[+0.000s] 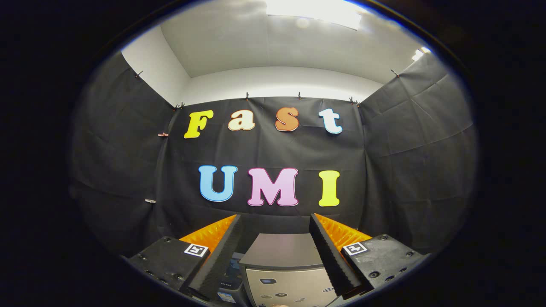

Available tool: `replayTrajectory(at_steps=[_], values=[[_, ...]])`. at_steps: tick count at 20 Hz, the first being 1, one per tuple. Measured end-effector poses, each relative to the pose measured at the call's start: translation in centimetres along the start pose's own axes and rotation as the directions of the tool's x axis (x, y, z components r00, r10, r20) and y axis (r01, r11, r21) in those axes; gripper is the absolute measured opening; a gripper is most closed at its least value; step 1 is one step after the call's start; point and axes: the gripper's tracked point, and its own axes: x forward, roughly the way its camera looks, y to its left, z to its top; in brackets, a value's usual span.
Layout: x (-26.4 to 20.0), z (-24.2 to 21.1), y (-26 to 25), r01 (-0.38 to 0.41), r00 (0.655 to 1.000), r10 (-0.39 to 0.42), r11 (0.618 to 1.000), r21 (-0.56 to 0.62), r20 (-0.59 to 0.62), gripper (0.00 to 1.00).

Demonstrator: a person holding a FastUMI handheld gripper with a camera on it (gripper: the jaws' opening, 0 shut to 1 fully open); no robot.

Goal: Put the clothes into the washing machine and then close the washing machine lid.

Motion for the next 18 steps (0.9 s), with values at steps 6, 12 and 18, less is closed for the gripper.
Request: replayTrajectory(at_steps=[6,12,18], values=[[0.1,-0.6,-0.2,0.005,1.000,-0.005,1.000,0.005,-0.019,0.99],[-0.5,0.1,0.2,-0.007,1.000,0.007,1.000,0.004,-0.002,0.99],[-1.1,0.5,0.1,-0.020,1.000,0.019,1.000,0.002,0.008,0.99]])
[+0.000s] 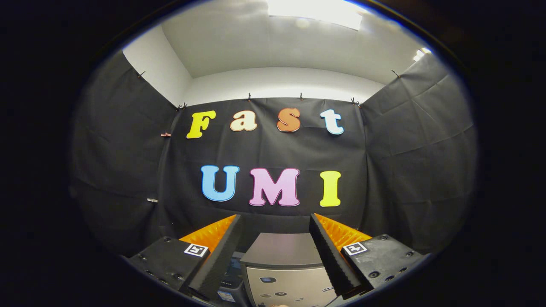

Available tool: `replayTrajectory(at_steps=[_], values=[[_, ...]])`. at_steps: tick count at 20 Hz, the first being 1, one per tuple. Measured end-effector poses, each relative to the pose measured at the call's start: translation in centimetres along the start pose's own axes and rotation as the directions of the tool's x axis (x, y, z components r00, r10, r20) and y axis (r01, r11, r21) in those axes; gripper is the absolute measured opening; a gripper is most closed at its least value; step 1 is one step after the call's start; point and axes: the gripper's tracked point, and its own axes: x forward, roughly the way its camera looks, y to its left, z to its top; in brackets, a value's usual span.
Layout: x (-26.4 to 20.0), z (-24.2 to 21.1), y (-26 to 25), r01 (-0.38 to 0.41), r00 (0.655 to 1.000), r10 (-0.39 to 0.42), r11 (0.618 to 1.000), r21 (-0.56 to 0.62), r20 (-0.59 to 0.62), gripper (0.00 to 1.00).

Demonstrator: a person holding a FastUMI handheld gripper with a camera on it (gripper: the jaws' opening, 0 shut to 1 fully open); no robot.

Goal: Put the clothes into the washing machine and then close the washing machine lid.

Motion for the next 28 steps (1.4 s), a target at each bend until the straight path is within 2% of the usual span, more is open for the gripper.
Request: replayTrajectory(at_steps=[28], values=[[0.3,-0.5,-1.2,0.008,1.000,-0.008,1.000,0.007,-0.010,0.99]])
